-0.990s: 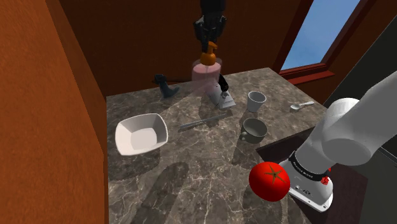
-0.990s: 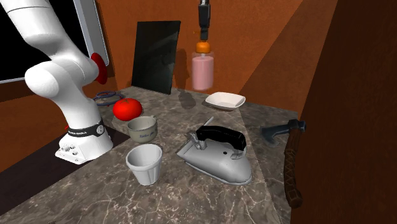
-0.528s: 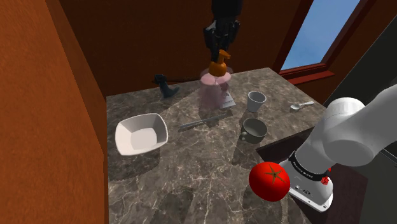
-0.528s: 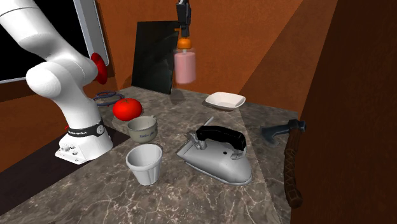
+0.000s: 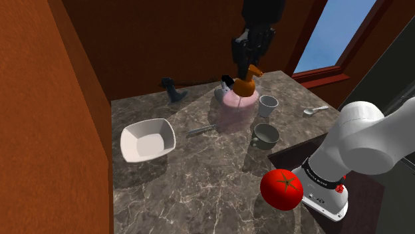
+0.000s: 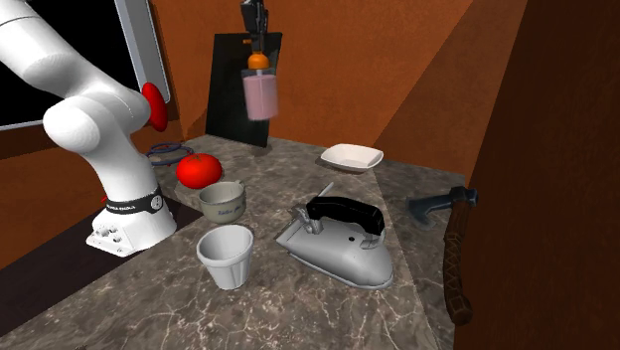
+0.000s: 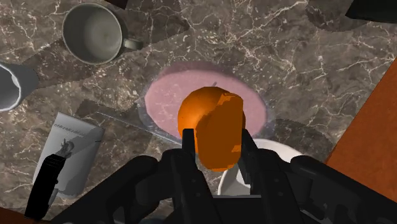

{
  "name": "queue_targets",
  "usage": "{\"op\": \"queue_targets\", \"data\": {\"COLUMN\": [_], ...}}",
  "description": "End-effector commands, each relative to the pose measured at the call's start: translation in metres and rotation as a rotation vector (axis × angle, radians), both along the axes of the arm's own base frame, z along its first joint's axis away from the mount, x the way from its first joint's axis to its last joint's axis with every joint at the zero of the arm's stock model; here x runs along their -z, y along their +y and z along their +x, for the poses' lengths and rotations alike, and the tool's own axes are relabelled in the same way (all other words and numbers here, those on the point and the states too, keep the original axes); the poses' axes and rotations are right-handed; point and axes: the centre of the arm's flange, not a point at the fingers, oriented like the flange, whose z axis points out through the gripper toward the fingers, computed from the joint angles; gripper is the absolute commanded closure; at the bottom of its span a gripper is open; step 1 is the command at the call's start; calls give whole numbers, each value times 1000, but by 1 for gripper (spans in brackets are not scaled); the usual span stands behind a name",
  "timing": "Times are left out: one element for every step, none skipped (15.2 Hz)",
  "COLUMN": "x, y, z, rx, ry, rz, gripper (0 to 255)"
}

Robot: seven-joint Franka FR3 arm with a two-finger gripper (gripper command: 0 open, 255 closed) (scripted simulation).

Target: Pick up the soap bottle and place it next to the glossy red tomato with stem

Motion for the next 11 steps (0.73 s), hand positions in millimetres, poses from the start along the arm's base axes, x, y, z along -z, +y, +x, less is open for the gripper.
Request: {"op": "queue_targets", "data": {"x": [-4,-6,-8,-10,-12,-13,-15,-17,-19,-21,-22], "y": [12,18,24,29,35,41,46,52,58,64,69], "z": [-25,-37,-48,-60,-72,-84,-95,-107,-119,-131,-142], "rx": [1,1,1,1,1,1,1,1,1,1,1], "ry": [0,0,0,0,0,0,0,0,0,0,0], "rz": [0,0,0,0,0,0,0,0,0,0,0], "gripper": [255,255,255,255,255,255,255,255,255,255,255]}}
